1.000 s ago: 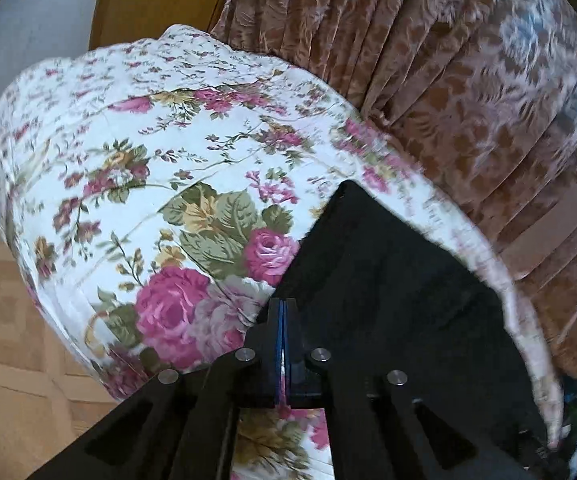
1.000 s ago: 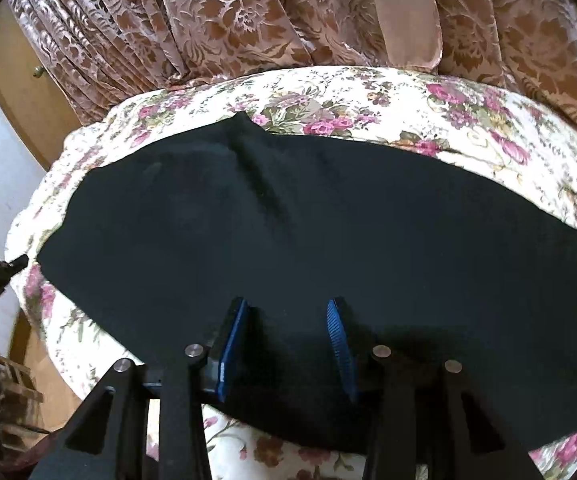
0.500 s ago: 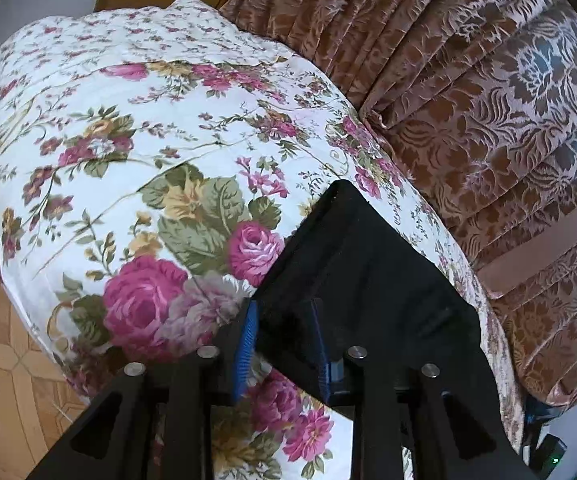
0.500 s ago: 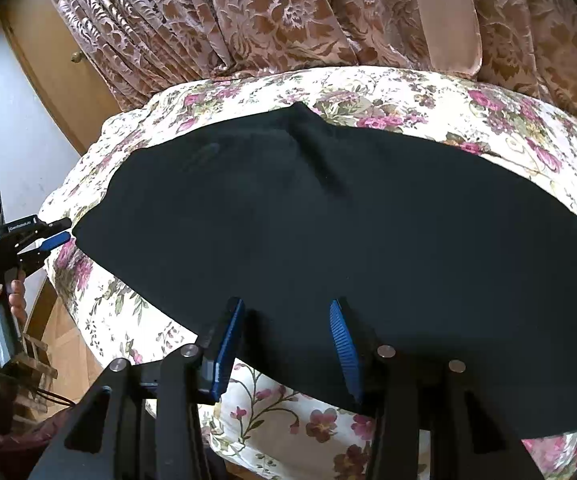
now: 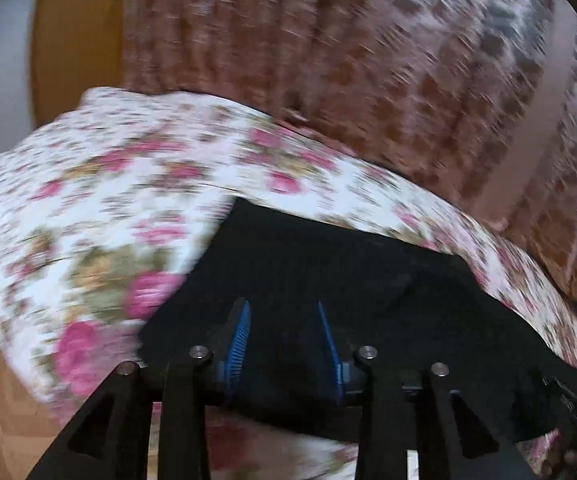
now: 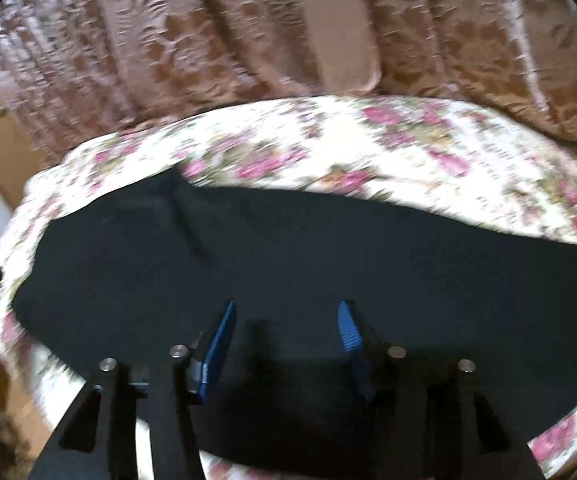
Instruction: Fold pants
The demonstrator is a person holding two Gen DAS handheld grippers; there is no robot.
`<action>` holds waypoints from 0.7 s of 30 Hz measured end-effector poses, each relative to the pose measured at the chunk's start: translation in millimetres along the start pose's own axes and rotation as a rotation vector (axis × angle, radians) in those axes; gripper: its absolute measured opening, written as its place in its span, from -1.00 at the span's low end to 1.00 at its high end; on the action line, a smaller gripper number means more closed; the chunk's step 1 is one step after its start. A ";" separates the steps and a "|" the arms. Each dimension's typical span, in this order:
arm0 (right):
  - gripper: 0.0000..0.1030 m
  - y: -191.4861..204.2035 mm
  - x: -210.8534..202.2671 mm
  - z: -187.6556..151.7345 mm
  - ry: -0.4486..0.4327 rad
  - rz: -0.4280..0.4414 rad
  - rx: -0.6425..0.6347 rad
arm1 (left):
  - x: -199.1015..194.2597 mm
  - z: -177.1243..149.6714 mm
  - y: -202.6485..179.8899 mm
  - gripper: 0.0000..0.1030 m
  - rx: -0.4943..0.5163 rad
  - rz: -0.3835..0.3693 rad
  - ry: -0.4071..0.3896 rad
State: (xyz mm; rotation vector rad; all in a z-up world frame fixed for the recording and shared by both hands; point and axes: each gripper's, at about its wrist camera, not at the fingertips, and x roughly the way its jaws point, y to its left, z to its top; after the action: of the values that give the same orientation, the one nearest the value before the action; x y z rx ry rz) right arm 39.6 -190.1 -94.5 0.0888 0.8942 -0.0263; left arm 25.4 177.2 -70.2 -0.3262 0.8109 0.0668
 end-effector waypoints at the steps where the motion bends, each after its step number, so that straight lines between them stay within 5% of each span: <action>1: 0.08 -5.1 4.4 7.5 -0.022 -0.046 0.018 | 7.2 2.4 -13.6 -0.33 0.022 -0.016 0.012; 9: 0.20 -42.1 47.0 44.9 -0.033 -0.145 0.115 | 74.9 15.0 -108.2 -0.30 0.213 -0.062 0.048; 14: 0.30 -50.5 61.9 47.7 -0.028 -0.151 0.131 | 111.0 16.7 -118.1 -0.30 0.205 -0.046 0.095; 21: 0.29 -59.2 35.0 41.4 -0.051 -0.091 0.154 | 93.3 11.3 -114.6 -0.30 0.182 -0.073 0.091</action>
State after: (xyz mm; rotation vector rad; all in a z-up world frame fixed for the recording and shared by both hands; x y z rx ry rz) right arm 90.1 -252.2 -100.0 0.1903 0.8436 -0.1816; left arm 118.6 66.0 -100.4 -0.1873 0.8880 -0.0909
